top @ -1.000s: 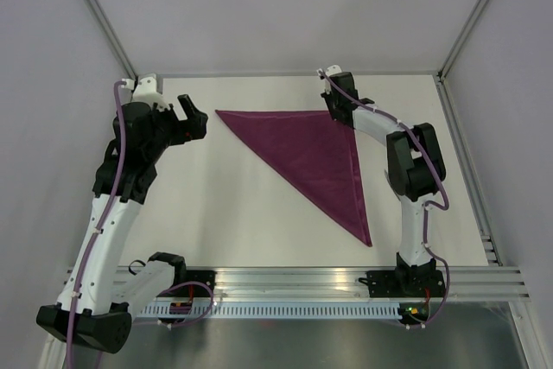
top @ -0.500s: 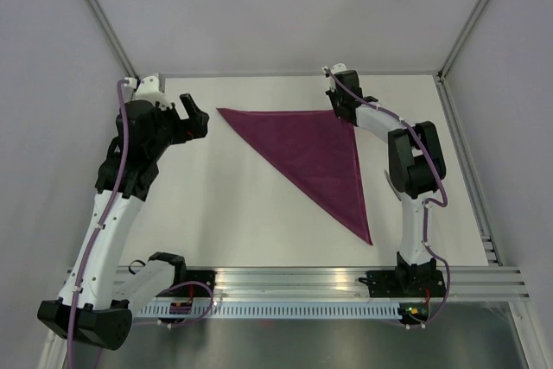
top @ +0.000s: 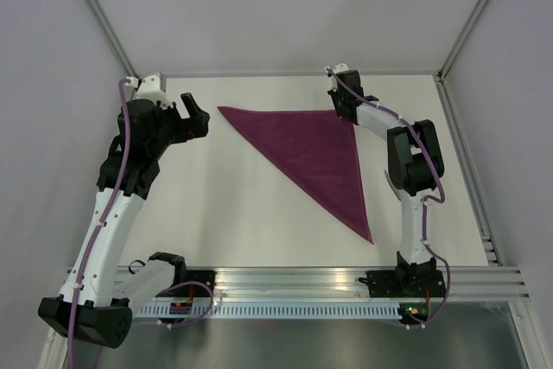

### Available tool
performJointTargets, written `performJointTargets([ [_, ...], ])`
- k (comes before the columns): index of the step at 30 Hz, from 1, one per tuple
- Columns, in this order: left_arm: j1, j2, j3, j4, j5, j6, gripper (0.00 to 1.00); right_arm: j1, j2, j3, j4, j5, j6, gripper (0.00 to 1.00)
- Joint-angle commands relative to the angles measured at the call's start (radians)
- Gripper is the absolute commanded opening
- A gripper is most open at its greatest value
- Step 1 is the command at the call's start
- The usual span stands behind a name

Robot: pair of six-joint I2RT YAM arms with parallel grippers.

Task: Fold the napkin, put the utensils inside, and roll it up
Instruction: Fold the napkin

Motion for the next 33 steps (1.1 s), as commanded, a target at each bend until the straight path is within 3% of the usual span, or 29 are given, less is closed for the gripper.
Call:
performJointTargets([
  [1, -0.003, 0.004, 0.001, 0.037, 0.014, -0.026, 1.00, -0.007, 0.012, 0.036, -0.001, 0.009, 0.000, 0.01],
  [11, -0.002, 0.005, -0.009, 0.040, 0.018, -0.024, 1.00, -0.014, 0.020, 0.025, -0.001, 0.013, 0.005, 0.00],
  [13, -0.002, 0.005, -0.011, 0.040, 0.018, -0.024, 1.00, -0.016, 0.017, 0.023, -0.002, 0.019, 0.009, 0.10],
  [15, -0.002, 0.002, -0.012, 0.040, 0.018, -0.021, 1.00, -0.018, 0.014, 0.019, -0.001, 0.023, 0.015, 0.27],
  [16, -0.002, -0.001, -0.014, 0.040, 0.018, -0.021, 1.00, -0.019, 0.009, 0.019, -0.002, 0.023, 0.017, 0.40],
  [18, -0.002, -0.010, -0.019, 0.040, 0.018, -0.017, 1.00, -0.024, 0.001, 0.022, -0.010, 0.026, 0.020, 0.54],
  [20, -0.002, -0.016, -0.020, 0.037, 0.018, -0.012, 1.00, -0.030, -0.003, 0.037, -0.028, 0.023, 0.017, 0.59],
  [23, -0.003, -0.041, -0.023, 0.031, 0.044, -0.011, 1.00, -0.042, -0.043, 0.039, -0.071, 0.001, 0.015, 0.61],
  [27, -0.002, -0.093, -0.045, 0.013, 0.057, -0.001, 1.00, -0.097, -0.233, -0.076, -0.125, -0.118, -0.018, 0.59],
  [33, -0.002, -0.172, -0.098, -0.003, 0.087, 0.008, 1.00, -0.319, -0.506, -0.334, -0.329, -0.405, -0.167, 0.56],
])
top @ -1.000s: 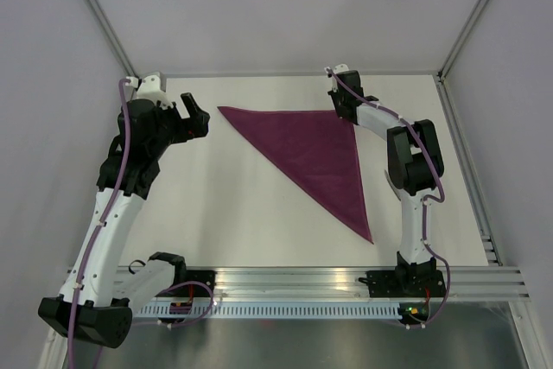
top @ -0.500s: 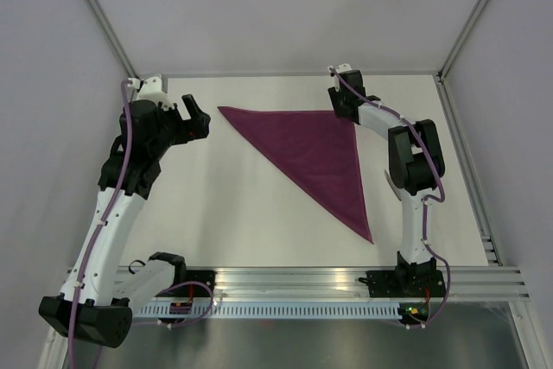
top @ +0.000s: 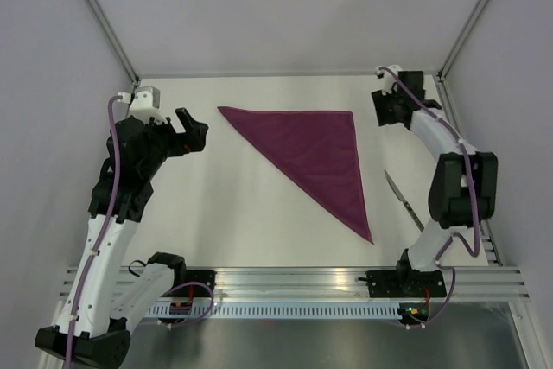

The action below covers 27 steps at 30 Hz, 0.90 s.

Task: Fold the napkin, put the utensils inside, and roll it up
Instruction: Fold the napkin, then grab a utensil with the right arm

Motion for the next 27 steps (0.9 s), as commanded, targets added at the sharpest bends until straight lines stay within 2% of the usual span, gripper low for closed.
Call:
performJointTargets([
  [1, -0.002, -0.039, -0.042, -0.001, 0.049, 0.004, 1.00, -0.166, -0.184, -0.129, -0.174, -0.179, -0.173, 0.56],
  [5, -0.002, -0.068, -0.064, 0.000, 0.067, -0.006, 1.00, -0.247, -0.320, -0.322, -0.291, -0.225, -0.334, 0.55],
  [11, -0.002, -0.095, -0.091, 0.005, 0.093, -0.005, 1.00, -0.270, -0.514, -0.458, -0.424, -0.276, -0.464, 0.55],
  [18, -0.003, -0.115, -0.102, -0.001, 0.096, 0.012, 1.00, -0.277, -0.554, -0.564, -0.533, -0.222, -0.595, 0.55],
  [27, -0.002, -0.123, -0.104, -0.001, 0.110, 0.018, 1.00, -0.284, -0.540, -0.624, -0.538, -0.170, -0.601, 0.57],
])
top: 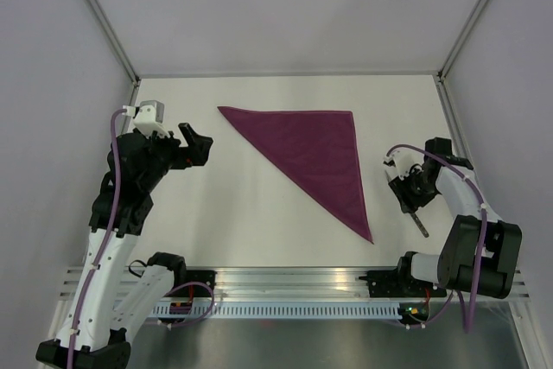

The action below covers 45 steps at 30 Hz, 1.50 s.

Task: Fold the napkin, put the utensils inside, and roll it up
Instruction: Grab a utensil with the right arm

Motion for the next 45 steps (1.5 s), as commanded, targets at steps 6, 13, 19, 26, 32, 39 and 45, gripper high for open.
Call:
performJointTargets([
  [6, -0.002, -0.010, -0.003, 0.006, 0.023, 0.019, 1.00, -0.007, 0.053, -0.058, 0.068, 0.073, -0.029, 0.57],
  [13, 0.000, -0.006, -0.006, 0.006, 0.017, 0.021, 1.00, -0.014, 0.115, -0.075, 0.120, 0.097, -0.027, 0.53],
  [19, -0.002, -0.002, -0.006, 0.006, 0.014, 0.021, 1.00, -0.034, 0.135, -0.101, 0.147, 0.106, -0.038, 0.39],
  [26, 0.000, 0.001, -0.006, 0.007, 0.014, 0.021, 1.00, -0.037, 0.147, -0.112, 0.160, 0.106, -0.037, 0.28],
  [32, -0.002, 0.002, -0.008, 0.007, 0.014, 0.021, 1.00, -0.037, 0.182, -0.082, 0.163, 0.091, -0.025, 0.28],
  [39, 0.000, 0.004, -0.009, 0.007, 0.014, 0.019, 1.00, -0.036, 0.253, 0.003, 0.152, 0.053, 0.009, 0.04],
  [45, 0.000, 0.005, -0.009, 0.007, 0.014, 0.019, 1.00, -0.036, 0.274, 0.053, 0.143, 0.027, 0.026, 0.00],
])
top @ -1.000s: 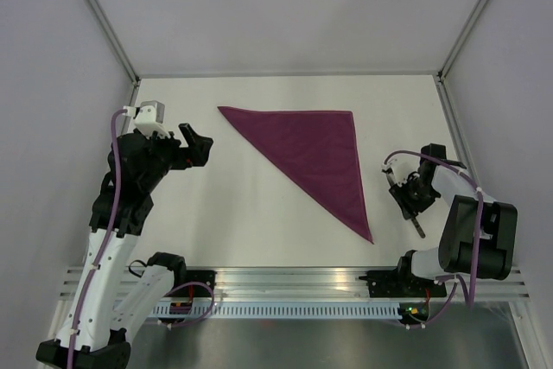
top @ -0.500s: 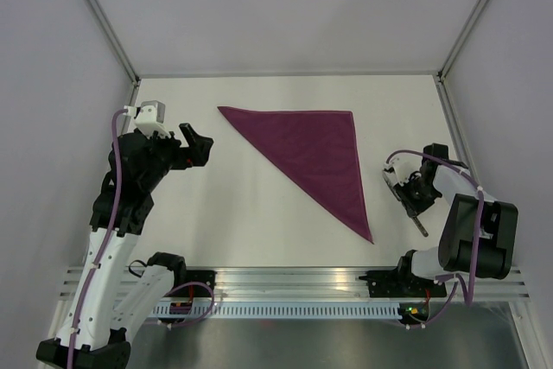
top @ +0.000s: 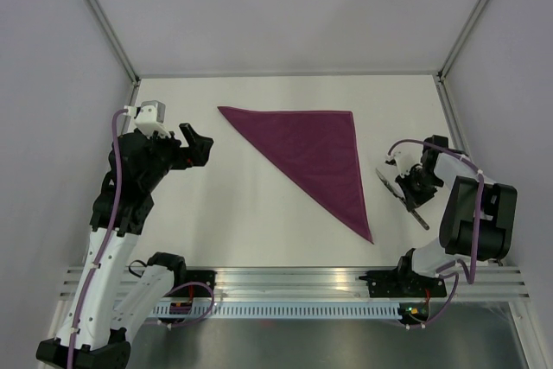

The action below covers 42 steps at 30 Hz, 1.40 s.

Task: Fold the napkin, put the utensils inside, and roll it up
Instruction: Grab a utensil with the right arm

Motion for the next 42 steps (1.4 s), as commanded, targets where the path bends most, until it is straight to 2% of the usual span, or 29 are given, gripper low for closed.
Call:
performJointTargets([
  [1, 0.000, 0.001, -0.004, 0.008, 0.013, 0.019, 1.00, -0.003, 0.044, 0.022, 0.072, -0.029, 0.022, 0.00],
  [6, 0.000, 0.001, -0.004, 0.008, 0.013, 0.021, 1.00, -0.003, 0.056, 0.053, 0.058, -0.040, 0.031, 0.05],
  [13, -0.002, 0.003, -0.004, 0.006, 0.015, 0.021, 1.00, -0.003, 0.033, 0.100, 0.044, -0.044, 0.048, 0.28],
  [23, 0.000, 0.000, -0.002, 0.008, 0.025, 0.021, 1.00, -0.003, -0.033, 0.131, -0.031, -0.052, 0.022, 0.43],
  [26, -0.002, -0.002, -0.004, 0.008, 0.025, 0.021, 1.00, -0.003, -0.005, 0.126, -0.051, -0.057, -0.001, 0.52],
  [28, -0.002, 0.000, -0.004, 0.008, 0.028, 0.021, 1.00, -0.003, 0.009, 0.125, -0.061, -0.067, -0.001, 0.54],
  [33, 0.000, -0.002, -0.004, 0.008, 0.030, 0.022, 1.00, 0.010, 0.044, 0.100, -0.012, -0.041, 0.006, 0.56],
  [39, 0.000, 0.000, -0.004, 0.008, 0.027, 0.024, 1.00, 0.025, 0.110, 0.084, 0.032, -0.017, 0.019, 0.49],
  [42, 0.000, 0.000, -0.004, 0.006, 0.025, 0.024, 1.00, 0.042, 0.121, 0.053, 0.078, 0.018, 0.026, 0.41],
])
